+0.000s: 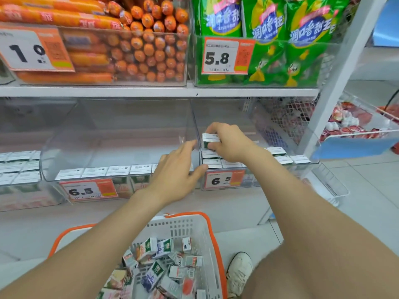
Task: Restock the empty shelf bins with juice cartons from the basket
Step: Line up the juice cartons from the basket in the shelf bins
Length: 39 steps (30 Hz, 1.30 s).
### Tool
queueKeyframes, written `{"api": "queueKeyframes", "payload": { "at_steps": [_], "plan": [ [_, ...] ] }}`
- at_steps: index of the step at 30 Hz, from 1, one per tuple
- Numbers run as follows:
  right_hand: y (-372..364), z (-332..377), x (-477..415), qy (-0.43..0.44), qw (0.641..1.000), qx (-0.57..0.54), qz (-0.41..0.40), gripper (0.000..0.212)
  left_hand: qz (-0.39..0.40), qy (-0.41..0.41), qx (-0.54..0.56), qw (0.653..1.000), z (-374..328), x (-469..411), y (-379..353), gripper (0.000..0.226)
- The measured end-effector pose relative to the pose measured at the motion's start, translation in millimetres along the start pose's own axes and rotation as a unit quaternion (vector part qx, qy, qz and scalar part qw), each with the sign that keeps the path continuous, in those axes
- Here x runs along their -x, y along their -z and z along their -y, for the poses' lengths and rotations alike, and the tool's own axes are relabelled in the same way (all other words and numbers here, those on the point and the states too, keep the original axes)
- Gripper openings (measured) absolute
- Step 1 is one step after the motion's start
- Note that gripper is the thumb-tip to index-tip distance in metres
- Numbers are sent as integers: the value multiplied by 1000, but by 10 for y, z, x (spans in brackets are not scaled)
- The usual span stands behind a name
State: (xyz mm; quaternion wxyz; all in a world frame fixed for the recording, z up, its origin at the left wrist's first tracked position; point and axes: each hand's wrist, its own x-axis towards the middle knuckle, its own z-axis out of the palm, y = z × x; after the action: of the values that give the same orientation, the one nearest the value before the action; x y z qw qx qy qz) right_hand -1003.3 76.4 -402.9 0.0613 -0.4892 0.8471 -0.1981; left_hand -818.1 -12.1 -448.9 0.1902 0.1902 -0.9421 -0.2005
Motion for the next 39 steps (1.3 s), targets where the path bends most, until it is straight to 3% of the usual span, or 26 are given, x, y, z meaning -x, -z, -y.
{"api": "queueKeyframes", "payload": {
  "at_steps": [6,10,14,17,19,21,23,25,28,30,32,36,39],
  "plan": [
    [0,-29,-127,-24,991,-15,128,37,24,-18,48,998,32,15,68,77],
    [-32,-18,-121,-70,987,-16,140,55,32,-14,73,997,52,1,80,81],
    [-97,126,6,-46,998,31,6,42,10,-17,95,995,72,90,174,70],
    [-43,446,323,7,984,-3,-176,22,-91,-67,60,992,97,324,292,39],
    [-59,735,612,56,975,-36,-211,18,-147,-92,50,984,139,573,354,20],
    [-199,1005,883,106,987,-37,-119,24,-112,-64,46,991,235,834,358,14],
    [-462,1214,1107,138,989,-2,51,25,39,-10,47,998,430,1069,267,18],
    [-834,1335,1276,169,959,74,216,30,209,38,31,977,683,1317,96,24],
    [-1476,1316,1469,179,897,144,378,32,330,88,11,940,1021,1682,-204,29],
    [-1841,1232,1527,165,870,172,431,30,372,109,7,922,1181,1872,-390,28],
    [-2112,1154,1552,158,855,180,461,35,414,133,1,900,1306,2029,-589,9],
    [-2542,952,1576,153,848,204,465,36,478,163,-29,863,1560,2373,-1050,26],
    [-2807,772,1636,157,831,234,479,25,507,168,-52,844,1725,2637,-1330,25]
  ]
}}
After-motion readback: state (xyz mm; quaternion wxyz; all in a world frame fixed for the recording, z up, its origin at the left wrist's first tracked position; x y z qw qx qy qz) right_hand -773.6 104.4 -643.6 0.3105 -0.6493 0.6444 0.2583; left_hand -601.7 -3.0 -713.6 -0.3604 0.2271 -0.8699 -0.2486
